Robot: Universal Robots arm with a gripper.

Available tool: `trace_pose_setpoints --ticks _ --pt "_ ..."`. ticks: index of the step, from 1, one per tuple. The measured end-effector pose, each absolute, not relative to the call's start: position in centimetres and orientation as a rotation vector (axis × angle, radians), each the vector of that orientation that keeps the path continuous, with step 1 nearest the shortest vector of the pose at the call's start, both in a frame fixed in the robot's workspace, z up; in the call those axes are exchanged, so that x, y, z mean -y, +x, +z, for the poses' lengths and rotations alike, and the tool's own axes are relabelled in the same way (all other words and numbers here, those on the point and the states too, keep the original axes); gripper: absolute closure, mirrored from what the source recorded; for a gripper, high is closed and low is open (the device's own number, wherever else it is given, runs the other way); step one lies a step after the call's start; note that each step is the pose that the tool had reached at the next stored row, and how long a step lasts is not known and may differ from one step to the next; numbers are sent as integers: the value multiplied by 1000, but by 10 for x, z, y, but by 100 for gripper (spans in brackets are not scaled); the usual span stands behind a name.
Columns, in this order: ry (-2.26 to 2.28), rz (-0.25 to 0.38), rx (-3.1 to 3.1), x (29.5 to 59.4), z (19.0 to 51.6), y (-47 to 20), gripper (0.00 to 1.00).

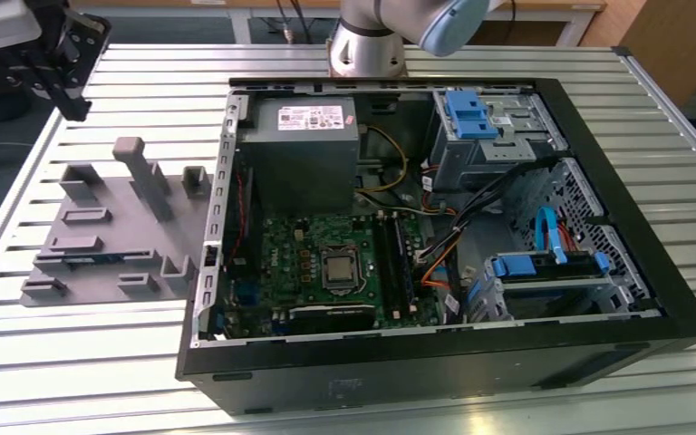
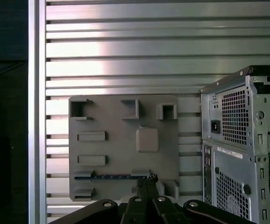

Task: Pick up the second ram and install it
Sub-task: 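Reach for the second ram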

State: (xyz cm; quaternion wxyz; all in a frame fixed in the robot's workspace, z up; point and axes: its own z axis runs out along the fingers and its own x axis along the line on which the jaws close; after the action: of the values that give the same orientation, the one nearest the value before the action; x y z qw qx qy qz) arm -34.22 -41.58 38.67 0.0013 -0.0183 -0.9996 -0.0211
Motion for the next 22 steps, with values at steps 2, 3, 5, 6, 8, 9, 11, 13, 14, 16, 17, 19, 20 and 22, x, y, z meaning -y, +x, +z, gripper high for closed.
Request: trace_pose_setpoints --ticks 2,3,5,6,8,9,11,13,14,16,17,19,20,22 --pt "-58 -66 3138 417 387 -345 89" --pt "-58 -66 3138 417 386 -346 89" --pt "-57 -67 3138 418 386 -349 89" --pt "-57 -67 3138 418 386 -350 89" --pt "-57 -66 3138 419 386 -352 89" --pt "-57 -66 3138 419 385 -352 89" --pt "-57 -66 3138 421 385 -354 89" --pt "-58 -66 3138 423 385 -356 89" --pt "-58 -66 3138 424 385 -357 89" --pt "-58 -67 3138 426 385 -359 89" --pt "-58 -66 3138 427 384 -360 89" --pt "-57 -66 3138 428 384 -363 89" --pt "-57 -66 3138 429 384 -364 89" --pt "-57 -66 3138 431 384 -366 89"
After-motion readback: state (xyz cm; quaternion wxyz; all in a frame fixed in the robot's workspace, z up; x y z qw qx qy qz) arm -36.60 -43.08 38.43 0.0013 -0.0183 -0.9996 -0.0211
